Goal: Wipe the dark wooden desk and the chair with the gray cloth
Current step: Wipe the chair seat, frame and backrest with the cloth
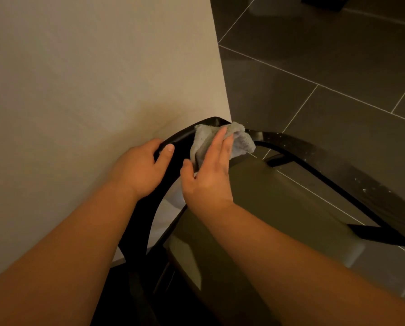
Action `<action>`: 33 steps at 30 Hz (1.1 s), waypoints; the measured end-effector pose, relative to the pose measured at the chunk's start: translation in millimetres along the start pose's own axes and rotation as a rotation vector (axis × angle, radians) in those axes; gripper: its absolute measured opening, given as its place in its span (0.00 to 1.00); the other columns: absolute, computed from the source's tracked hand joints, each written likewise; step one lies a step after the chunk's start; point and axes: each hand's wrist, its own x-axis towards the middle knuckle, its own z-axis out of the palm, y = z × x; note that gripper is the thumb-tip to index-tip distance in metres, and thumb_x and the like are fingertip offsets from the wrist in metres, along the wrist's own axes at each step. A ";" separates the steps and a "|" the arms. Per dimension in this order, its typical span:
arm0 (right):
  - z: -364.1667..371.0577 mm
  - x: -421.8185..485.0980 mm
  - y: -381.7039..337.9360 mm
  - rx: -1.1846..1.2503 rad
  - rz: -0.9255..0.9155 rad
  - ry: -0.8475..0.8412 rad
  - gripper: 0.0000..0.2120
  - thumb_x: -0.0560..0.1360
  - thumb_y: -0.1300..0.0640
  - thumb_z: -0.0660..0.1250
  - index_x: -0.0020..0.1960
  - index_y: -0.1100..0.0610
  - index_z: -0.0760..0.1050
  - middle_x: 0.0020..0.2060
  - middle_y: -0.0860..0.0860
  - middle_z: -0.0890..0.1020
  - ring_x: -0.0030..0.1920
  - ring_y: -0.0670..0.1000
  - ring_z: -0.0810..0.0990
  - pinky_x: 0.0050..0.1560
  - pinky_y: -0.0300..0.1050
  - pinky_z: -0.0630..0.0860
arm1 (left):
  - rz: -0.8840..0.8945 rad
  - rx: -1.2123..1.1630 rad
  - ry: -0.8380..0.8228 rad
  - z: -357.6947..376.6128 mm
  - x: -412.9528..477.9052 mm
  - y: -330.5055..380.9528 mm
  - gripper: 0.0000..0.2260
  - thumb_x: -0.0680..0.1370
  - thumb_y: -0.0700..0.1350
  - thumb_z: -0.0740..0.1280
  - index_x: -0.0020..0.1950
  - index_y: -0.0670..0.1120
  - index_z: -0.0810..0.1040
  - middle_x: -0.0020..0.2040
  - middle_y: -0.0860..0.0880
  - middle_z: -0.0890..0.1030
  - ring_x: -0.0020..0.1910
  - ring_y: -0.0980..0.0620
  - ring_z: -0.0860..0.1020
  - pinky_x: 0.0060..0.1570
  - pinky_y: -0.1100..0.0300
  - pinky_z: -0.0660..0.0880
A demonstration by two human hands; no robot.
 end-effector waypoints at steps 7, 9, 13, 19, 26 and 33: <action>-40.6 33.1 25.9 -0.629 -0.189 -0.033 0.40 0.83 0.41 0.50 0.84 0.58 0.34 0.84 0.62 0.44 0.84 0.59 0.35 0.82 0.58 0.33 | 0.078 0.298 0.057 17.2 53.2 48.0 0.21 0.84 0.62 0.54 0.57 0.52 0.81 0.46 0.47 0.83 0.40 0.45 0.76 0.38 0.53 0.71; -60.3 49.0 34.8 -0.700 -0.121 -0.072 0.38 0.85 0.37 0.44 0.85 0.57 0.34 0.84 0.60 0.48 0.84 0.58 0.41 0.81 0.56 0.30 | 0.075 0.318 0.076 19.2 51.6 45.8 0.30 0.81 0.70 0.46 0.52 0.53 0.81 0.40 0.50 0.81 0.36 0.46 0.76 0.35 0.54 0.71; -77.0 65.1 36.4 -0.688 -0.177 -0.118 0.37 0.85 0.38 0.46 0.85 0.57 0.40 0.81 0.58 0.60 0.82 0.61 0.54 0.83 0.57 0.44 | 0.050 0.264 0.030 14.8 52.8 48.3 0.29 0.82 0.69 0.47 0.49 0.52 0.81 0.37 0.51 0.79 0.33 0.50 0.74 0.33 0.56 0.67; -89.0 74.9 47.4 -0.810 -0.332 -0.243 0.41 0.84 0.31 0.45 0.84 0.54 0.32 0.85 0.58 0.50 0.84 0.59 0.48 0.84 0.58 0.43 | 0.025 0.362 0.042 13.3 51.0 55.0 0.30 0.81 0.69 0.46 0.49 0.51 0.81 0.34 0.52 0.74 0.32 0.49 0.71 0.34 0.55 0.65; -93.0 65.8 50.2 -0.812 -0.270 -0.328 0.49 0.77 0.23 0.34 0.83 0.57 0.28 0.84 0.58 0.40 0.84 0.60 0.35 0.83 0.60 0.37 | 0.039 0.398 0.077 14.7 51.2 54.8 0.31 0.81 0.69 0.45 0.50 0.51 0.80 0.34 0.53 0.72 0.33 0.48 0.71 0.34 0.55 0.65; -118.6 59.6 73.5 -1.043 -0.183 -0.290 0.38 0.85 0.36 0.42 0.81 0.55 0.26 0.83 0.59 0.36 0.83 0.59 0.32 0.81 0.56 0.31 | 0.043 0.378 0.083 18.2 50.8 50.5 0.36 0.77 0.71 0.41 0.50 0.50 0.80 0.34 0.52 0.72 0.32 0.49 0.69 0.32 0.56 0.62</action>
